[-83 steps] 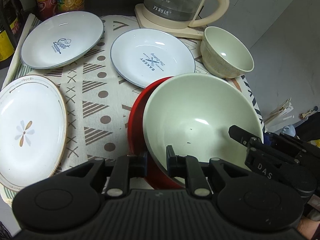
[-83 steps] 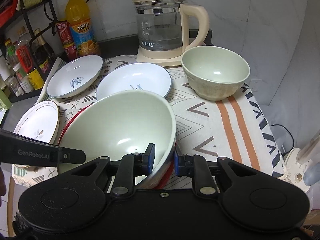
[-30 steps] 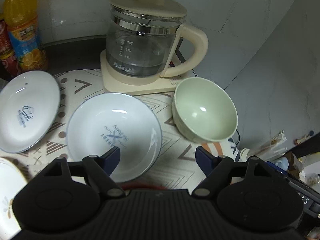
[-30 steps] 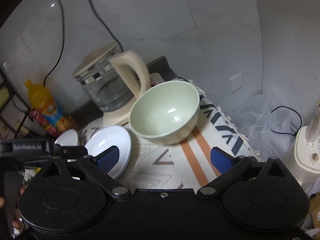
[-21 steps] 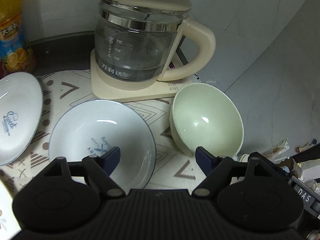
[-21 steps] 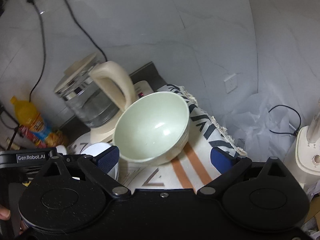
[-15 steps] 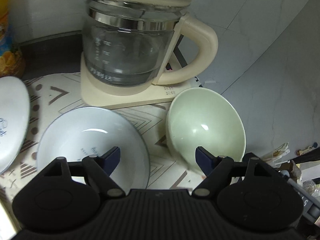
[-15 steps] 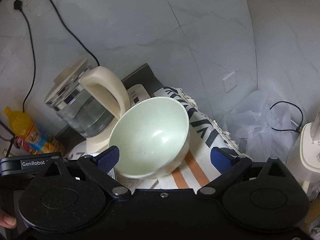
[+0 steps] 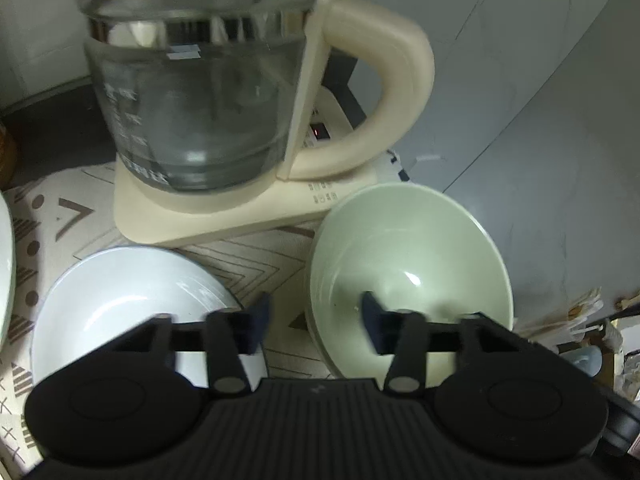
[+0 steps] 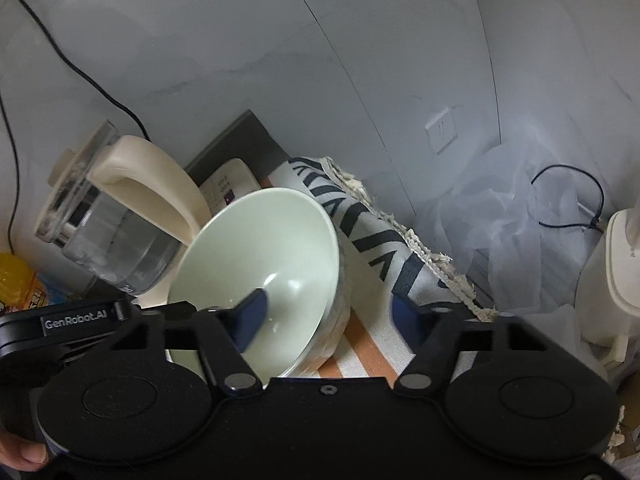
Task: Organize plates and bowls
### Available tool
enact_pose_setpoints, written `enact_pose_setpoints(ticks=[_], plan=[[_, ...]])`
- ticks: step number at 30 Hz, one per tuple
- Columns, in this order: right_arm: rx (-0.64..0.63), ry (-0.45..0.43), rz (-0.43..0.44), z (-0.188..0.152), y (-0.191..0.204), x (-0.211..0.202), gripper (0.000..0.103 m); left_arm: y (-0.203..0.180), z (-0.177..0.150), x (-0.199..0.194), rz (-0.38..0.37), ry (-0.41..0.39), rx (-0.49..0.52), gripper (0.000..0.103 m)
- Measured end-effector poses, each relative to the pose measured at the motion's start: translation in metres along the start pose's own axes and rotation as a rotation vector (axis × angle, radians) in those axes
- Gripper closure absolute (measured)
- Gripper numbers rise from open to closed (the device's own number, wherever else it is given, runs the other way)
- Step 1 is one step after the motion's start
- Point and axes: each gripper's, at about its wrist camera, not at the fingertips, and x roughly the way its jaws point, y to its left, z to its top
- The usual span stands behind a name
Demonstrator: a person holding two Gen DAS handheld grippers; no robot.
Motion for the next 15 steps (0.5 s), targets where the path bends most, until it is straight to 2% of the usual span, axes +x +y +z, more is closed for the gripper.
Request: enact_pose_setpoints(ticks=[3,7,8,15], plan=[[0.035,0.009,-0.026,0.000,-0.005,0.007,0.074,-0.001,-0.001,0.009,0.005,0.008,-0.011,0.077],[0.037,0.013,-0.001,-0.001,-0.007,0.010,0.080,0.000,-0.003,0.014,0.008,0.005,-0.021,0.091],[0.028,0.017,0.007,-0.001,-0.006,0.011,0.084,-0.001,-0.003,0.014,0.013,0.000,-0.018,0.092],[-0.019,0.019,-0.025,0.003,0.003,0.007,0.088,-0.005,-0.004,0.004,0.007,-0.024,-0.006,0.092]])
